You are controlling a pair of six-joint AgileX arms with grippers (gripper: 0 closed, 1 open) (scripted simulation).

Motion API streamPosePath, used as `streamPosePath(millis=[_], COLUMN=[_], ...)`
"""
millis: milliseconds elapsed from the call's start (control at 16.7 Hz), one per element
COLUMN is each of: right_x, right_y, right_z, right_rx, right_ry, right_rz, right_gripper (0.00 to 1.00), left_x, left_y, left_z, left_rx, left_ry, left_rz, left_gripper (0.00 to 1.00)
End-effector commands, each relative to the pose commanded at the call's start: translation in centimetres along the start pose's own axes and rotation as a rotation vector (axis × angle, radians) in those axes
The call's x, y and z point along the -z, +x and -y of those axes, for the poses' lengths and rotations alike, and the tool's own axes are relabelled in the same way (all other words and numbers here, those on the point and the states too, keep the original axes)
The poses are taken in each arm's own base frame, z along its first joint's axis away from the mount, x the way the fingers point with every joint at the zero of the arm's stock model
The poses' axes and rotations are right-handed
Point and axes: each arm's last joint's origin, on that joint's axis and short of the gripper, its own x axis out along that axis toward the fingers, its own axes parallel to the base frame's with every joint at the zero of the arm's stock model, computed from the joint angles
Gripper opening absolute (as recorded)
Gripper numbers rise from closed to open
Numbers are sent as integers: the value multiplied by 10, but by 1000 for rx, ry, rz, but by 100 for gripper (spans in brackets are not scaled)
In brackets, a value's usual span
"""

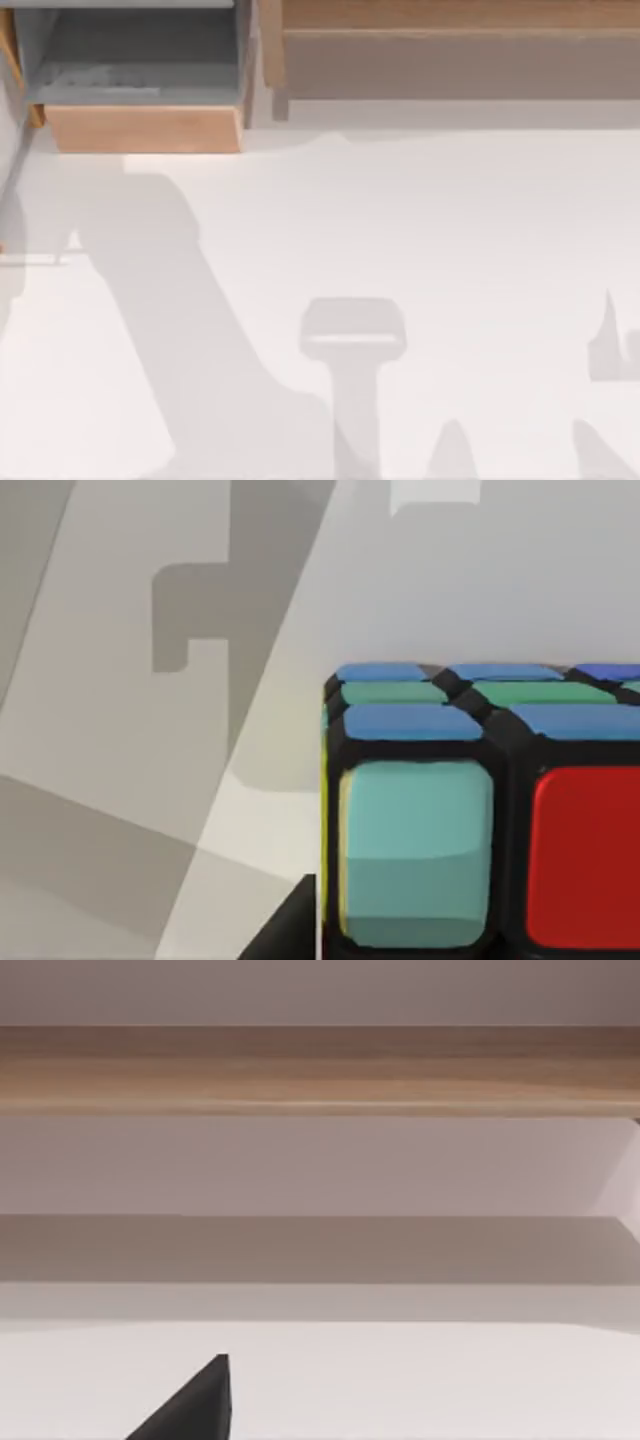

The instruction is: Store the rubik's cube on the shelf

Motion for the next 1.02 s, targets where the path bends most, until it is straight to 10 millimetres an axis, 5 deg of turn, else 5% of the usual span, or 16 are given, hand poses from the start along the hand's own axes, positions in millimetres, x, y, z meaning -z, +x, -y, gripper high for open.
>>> streamPosePath(millis=[360,1020], right_x=[0,0], right_y=[0,0], right_z=[0,0], right_rx=[0,0], right_ry=[0,0], right_rz=[0,0], right_gripper=[100,100], left_x=[0,-1], left_y=[0,-4], left_z=[0,-2], left_rx=[0,2], left_ry=[0,-2], left_rz=[0,0], left_gripper=[2,0])
